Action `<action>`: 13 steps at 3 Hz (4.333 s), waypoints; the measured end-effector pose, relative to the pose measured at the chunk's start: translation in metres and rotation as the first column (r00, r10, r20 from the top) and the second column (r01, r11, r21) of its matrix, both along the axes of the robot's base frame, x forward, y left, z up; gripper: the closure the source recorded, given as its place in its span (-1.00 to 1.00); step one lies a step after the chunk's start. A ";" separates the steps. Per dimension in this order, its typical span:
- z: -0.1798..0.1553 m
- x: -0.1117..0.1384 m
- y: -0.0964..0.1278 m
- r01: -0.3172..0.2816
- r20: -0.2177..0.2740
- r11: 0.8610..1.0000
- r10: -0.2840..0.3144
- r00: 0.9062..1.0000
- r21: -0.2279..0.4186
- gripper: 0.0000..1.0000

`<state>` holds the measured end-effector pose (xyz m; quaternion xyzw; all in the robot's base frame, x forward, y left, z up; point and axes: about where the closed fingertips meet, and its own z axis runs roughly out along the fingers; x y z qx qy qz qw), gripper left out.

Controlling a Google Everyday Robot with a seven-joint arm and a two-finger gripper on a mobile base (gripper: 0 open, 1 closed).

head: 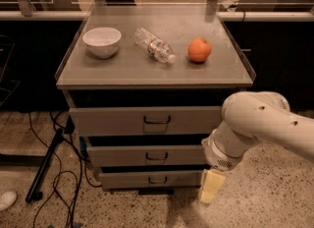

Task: Open bottom drawer

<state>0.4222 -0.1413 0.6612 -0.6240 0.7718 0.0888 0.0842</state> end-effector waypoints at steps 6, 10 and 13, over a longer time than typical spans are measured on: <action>-0.223 0.016 0.050 0.058 -0.137 0.992 -0.043 0.990 0.108 -1.00; -0.323 0.053 0.087 0.060 -0.171 0.987 -0.034 0.985 0.148 -1.00; -0.335 0.044 0.099 0.044 -0.084 0.986 -0.031 0.996 0.160 -1.00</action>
Offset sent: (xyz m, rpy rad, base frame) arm 0.0023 0.0324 -0.1197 0.0698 0.0861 -0.0141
